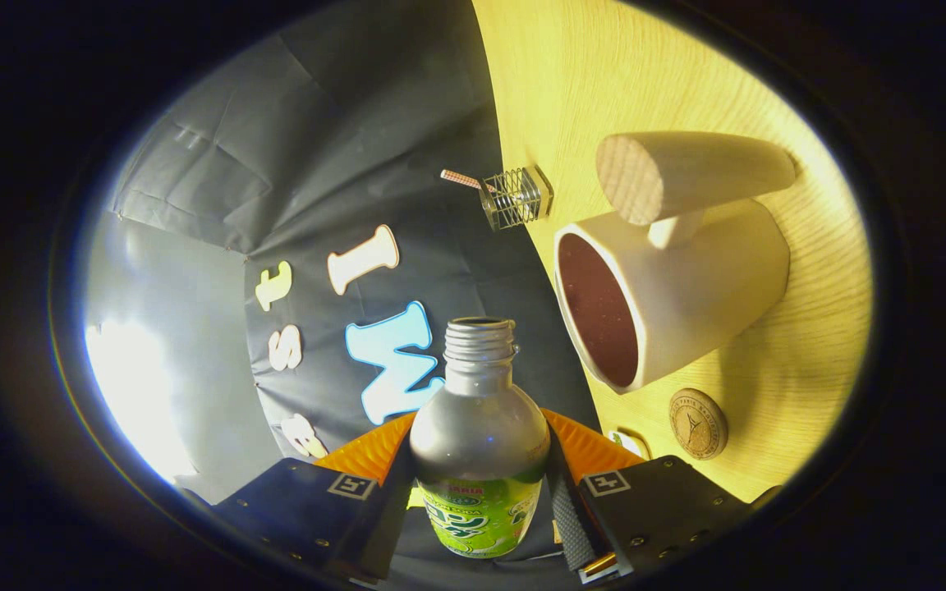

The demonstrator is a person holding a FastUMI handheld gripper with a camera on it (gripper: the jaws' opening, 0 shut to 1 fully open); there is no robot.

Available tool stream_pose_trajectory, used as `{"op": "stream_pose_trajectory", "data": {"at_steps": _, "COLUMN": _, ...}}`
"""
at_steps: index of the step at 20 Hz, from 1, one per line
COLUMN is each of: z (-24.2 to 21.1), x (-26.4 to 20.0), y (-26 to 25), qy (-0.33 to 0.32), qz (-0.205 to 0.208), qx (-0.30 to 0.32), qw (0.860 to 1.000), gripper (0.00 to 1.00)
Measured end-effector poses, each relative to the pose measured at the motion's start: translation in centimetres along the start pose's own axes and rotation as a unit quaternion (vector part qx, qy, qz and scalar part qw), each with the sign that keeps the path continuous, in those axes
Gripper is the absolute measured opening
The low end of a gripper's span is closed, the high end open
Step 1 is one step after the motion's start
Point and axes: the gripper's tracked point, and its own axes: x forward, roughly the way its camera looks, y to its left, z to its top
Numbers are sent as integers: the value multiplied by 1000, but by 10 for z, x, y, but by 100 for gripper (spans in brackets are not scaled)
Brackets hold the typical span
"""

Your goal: Take the bottle from table, then pour the juice into the cup, finally place the bottle on the coaster

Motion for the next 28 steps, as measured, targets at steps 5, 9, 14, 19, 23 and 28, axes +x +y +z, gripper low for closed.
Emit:
{"op": "stream_pose_trajectory", "data": {"at_steps": 5, "z": -10, "x": -2, "y": 3, "qy": 8, "qz": 11, "qx": -34, "qw": 999, "gripper": 76}}
{"op": "stream_pose_trajectory", "data": {"at_steps": 9, "z": -15, "x": -3, "y": 3, "qy": 6, "qz": 6, "qx": -91, "qw": 996, "gripper": 76}}
{"op": "stream_pose_trajectory", "data": {"at_steps": 14, "z": -24, "x": -2, "y": 7, "qy": 6, "qz": 6, "qx": -175, "qw": 984, "gripper": 76}}
{"op": "stream_pose_trajectory", "data": {"at_steps": 19, "z": -32, "x": -1, "y": 6, "qy": 0, "qz": -15, "qx": -291, "qw": 956, "gripper": 77}}
{"op": "stream_pose_trajectory", "data": {"at_steps": 23, "z": -33, "x": 4, "y": -8, "qy": 0, "qz": -44, "qx": -390, "qw": 920, "gripper": 76}}
{"op": "stream_pose_trajectory", "data": {"at_steps": 28, "z": -41, "x": 8, "y": -3, "qy": -10, "qz": -68, "qx": -575, "qw": 816, "gripper": 77}}
